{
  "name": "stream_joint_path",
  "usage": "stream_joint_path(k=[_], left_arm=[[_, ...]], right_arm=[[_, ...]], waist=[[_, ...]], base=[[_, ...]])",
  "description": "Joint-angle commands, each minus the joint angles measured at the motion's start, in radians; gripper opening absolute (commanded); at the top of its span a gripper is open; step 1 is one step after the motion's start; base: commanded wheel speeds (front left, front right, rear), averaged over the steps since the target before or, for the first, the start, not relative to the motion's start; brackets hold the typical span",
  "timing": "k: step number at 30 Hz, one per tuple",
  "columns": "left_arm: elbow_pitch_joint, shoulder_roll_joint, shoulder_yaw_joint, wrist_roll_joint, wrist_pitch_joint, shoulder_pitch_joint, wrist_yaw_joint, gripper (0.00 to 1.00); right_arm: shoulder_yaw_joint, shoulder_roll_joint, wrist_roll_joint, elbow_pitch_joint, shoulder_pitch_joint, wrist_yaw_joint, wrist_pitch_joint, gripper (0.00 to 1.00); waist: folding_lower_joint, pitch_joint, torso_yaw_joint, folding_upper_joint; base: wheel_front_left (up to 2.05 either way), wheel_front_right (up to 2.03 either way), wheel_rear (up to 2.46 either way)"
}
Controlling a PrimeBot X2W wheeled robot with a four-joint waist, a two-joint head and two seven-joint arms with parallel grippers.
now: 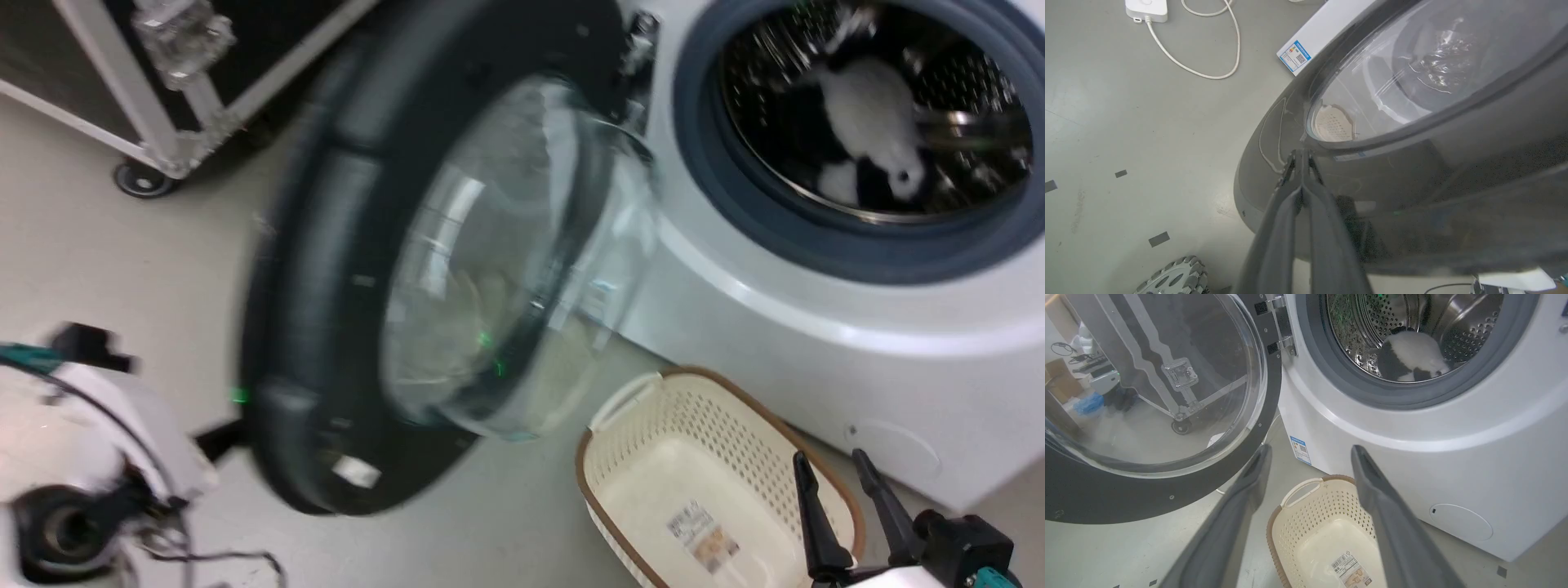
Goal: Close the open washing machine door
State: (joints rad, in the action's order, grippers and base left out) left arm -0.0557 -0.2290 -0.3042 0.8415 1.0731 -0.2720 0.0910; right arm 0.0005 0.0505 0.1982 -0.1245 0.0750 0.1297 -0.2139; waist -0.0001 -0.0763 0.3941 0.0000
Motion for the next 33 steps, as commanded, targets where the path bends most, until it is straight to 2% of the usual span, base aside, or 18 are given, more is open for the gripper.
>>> stream_joint_path(k=[1,7,12,16,21,22,23,24,28,33], left_arm=[[0.023,0.013,0.012,0.029,0.032,0.02,0.009,0.0],[0.212,0.088,0.155,0.113,0.117,0.103,0.031,0.0],[0.334,0.098,0.323,0.145,0.116,0.163,0.039,0.0],[0.353,0.056,0.478,0.095,-0.044,0.155,0.039,0.0],[0.283,0.001,0.665,0.052,-0.301,0.093,0.039,0.0],[0.269,-0.008,0.701,0.053,-0.346,0.075,0.04,0.0],[0.222,-0.03,0.798,0.063,-0.462,0.012,0.04,0.0],[0.206,-0.036,0.827,0.065,-0.497,-0.013,0.04,0.0],[0.115,-0.039,0.914,0.057,-0.619,-0.114,0.04,0.0],[-0.073,0.006,0.971,0.051,-0.772,-0.246,0.04,0.0]], right_arm=[[-0.001,0.0,0.012,-0.01,0.004,0.001,-0.011,1.0],[-0.021,0.0,0.055,-0.059,0.014,0.001,-0.035,1.0],[-0.051,0.0,0.079,-0.07,0.018,0.001,-0.047,1.0],[-0.066,0.0,0.079,-0.062,0.012,0.001,-0.048,1.0],[-0.08,0.0,0.068,-0.057,-0.002,0.001,-0.048,1.0],[-0.084,0.0,0.066,-0.057,-0.003,0.001,-0.048,1.0],[-0.097,0.0,0.063,-0.055,-0.006,0.001,-0.048,1.0],[-0.101,0.0,0.063,-0.055,-0.007,0.001,-0.048,1.0],[-0.118,0.0,0.067,-0.049,-0.013,0.001,-0.048,1.0],[-0.121,0.0,0.075,-0.049,-0.028,0.001,-0.048,1.0]], waist=[[0.0001,0.034,0.032,0.0],[0.0001,0.078,0.073,0.0],[0.0001,0.085,0.064,0.0],[0.0001,0.081,0.001,0.0],[0.0001,0.067,-0.124,0.0],[0.0001,0.063,-0.152,0.0],[0.0001,0.048,-0.234,0.0],[0.0001,0.044,-0.261,0.0],[0.0001,0.02,-0.364,0.0],[0.0001,-0.012,-0.483,0.0]], base=[[0.0,0.0,0.0],[0.0,0.0,0.0],[0.0,0.0,0.0],[0.0,0.0,0.0],[0.0,0.0,0.0],[0.0,0.0,0.0],[0.0,0.0,0.0],[0.0,0.0,0.0],[0.0,0.0,0.0],[0.0,0.0,0.0]])
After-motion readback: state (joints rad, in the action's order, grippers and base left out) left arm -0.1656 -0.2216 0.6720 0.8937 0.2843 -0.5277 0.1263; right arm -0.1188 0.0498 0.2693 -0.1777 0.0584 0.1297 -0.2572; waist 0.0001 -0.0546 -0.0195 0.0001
